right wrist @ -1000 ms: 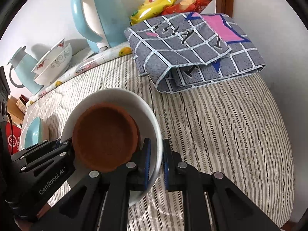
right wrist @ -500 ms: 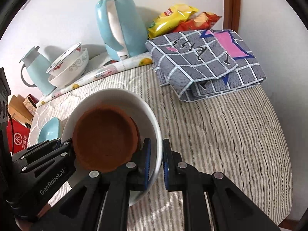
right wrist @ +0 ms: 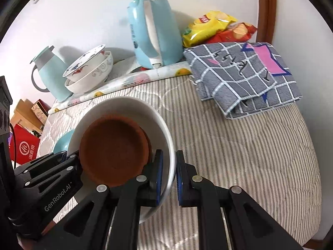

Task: Organize plates and bowls
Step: 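Carry the white bowl with both grippers over the teal plate stack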

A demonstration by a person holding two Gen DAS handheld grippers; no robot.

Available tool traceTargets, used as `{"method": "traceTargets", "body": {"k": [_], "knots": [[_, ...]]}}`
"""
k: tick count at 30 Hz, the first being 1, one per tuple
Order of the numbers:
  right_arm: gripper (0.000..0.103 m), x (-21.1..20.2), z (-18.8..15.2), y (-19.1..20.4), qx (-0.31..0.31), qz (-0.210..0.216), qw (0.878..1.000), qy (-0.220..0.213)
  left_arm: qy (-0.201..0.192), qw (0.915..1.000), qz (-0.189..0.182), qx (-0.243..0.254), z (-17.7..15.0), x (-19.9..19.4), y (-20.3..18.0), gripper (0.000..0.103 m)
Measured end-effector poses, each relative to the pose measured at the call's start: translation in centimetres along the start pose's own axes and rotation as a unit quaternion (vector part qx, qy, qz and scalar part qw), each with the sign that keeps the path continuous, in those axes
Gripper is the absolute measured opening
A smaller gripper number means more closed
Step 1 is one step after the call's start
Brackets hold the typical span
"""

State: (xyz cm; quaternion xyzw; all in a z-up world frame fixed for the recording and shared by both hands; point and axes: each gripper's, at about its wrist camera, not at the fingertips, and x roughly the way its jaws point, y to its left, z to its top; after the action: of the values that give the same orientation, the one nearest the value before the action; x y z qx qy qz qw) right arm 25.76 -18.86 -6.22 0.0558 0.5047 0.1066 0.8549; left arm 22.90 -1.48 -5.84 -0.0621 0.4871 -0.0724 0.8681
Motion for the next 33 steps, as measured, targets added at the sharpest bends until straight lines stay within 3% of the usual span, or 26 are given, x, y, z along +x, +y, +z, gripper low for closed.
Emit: {"method": "traceTargets", "body": {"k": [33], "knots": [[0.011, 2.3, -0.3, 10.4, -0.043, 0.030, 0.999, 0.010, -0.006, 0.9985, 0.031, -0.046, -1.4, -2.7, 10.0, 0.009]]}}
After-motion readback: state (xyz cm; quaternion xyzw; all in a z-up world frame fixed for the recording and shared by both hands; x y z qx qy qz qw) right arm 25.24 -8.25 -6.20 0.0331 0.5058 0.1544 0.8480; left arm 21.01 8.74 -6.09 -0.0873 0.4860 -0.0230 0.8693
